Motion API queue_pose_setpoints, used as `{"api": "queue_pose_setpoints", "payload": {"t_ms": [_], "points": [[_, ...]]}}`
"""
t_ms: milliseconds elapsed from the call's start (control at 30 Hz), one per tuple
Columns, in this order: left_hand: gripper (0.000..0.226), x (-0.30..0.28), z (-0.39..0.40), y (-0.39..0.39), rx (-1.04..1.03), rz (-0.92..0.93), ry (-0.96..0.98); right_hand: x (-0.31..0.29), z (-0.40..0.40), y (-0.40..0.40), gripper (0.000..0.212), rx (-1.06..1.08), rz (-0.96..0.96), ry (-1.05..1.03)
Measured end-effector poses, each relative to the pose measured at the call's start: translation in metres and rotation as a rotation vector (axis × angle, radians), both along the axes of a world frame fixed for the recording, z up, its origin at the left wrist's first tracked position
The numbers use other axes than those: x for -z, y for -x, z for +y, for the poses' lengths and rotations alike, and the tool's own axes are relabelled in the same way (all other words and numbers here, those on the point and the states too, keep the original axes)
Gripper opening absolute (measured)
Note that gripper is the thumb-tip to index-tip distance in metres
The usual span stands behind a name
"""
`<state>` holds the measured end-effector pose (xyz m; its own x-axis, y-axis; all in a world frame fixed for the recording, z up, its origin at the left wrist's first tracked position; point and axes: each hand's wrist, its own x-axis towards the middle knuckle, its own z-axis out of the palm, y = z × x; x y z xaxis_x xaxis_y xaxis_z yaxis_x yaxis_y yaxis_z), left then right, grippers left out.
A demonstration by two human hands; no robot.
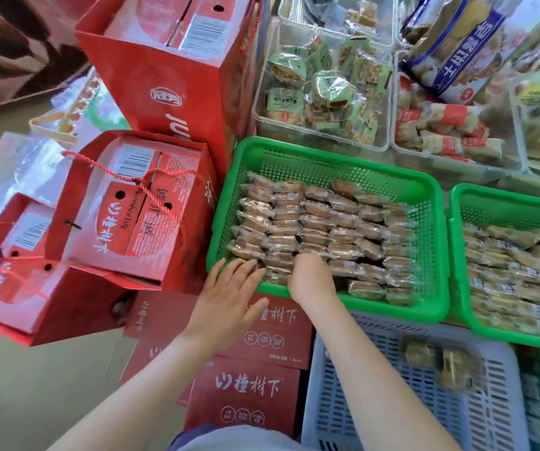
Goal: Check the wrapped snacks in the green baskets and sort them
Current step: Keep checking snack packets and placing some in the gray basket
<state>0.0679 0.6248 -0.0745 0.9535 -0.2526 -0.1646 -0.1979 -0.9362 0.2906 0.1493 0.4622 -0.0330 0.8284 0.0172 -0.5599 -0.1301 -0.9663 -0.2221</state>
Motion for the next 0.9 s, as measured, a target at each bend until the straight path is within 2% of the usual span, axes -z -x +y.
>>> {"api": "queue_pose_setpoints", "payload": {"t_ms": [100, 200, 333, 500, 633, 700, 767, 833, 900], "points": [[0.058, -0.002, -0.005, -0.004, -0.023, 0.023, 0.005, 0.004, 0.001, 0.000, 0.005, 0.039, 0.002, -0.048], [0.062, -0.005, -0.005, -0.006, -0.033, 0.046, 0.002, 0.001, 0.001, 0.006, 0.021, 0.035, 0.040, -0.127], [0.069, -0.007, -0.006, -0.006, -0.051, 0.048, 0.032, -0.010, -0.006, 0.004, 0.020, 0.105, 0.153, -0.267], [0.072, -0.021, -0.005, -0.007, -0.075, 0.129, 0.085, -0.014, -0.032, 0.000, 0.006, 0.354, 0.298, -0.626], [0.084, -0.046, -0.008, -0.013, -0.112, 0.246, 0.125, -0.022, -0.046, 0.004, 0.007, 0.426, 0.142, -0.678], [0.091, -0.056, -0.007, -0.013, -0.177, 0.270, 0.259, -0.037, -0.048, 0.013, 0.007, 0.412, 0.031, -0.682], [0.093, -0.063, -0.006, -0.007, -0.213, 0.196, 0.439, -0.058, -0.051, 0.029, 0.010, 0.346, -0.065, -0.661], [0.086, -0.073, -0.009, 0.004, -0.174, 0.101, 0.613, -0.080, -0.054, 0.049, 0.012, 0.322, -0.075, -0.713], [0.069, -0.084, -0.016, 0.019, -0.145, 0.099, 0.795, -0.097, -0.057, 0.075, 0.015, 0.332, 0.000, -0.796]]}}
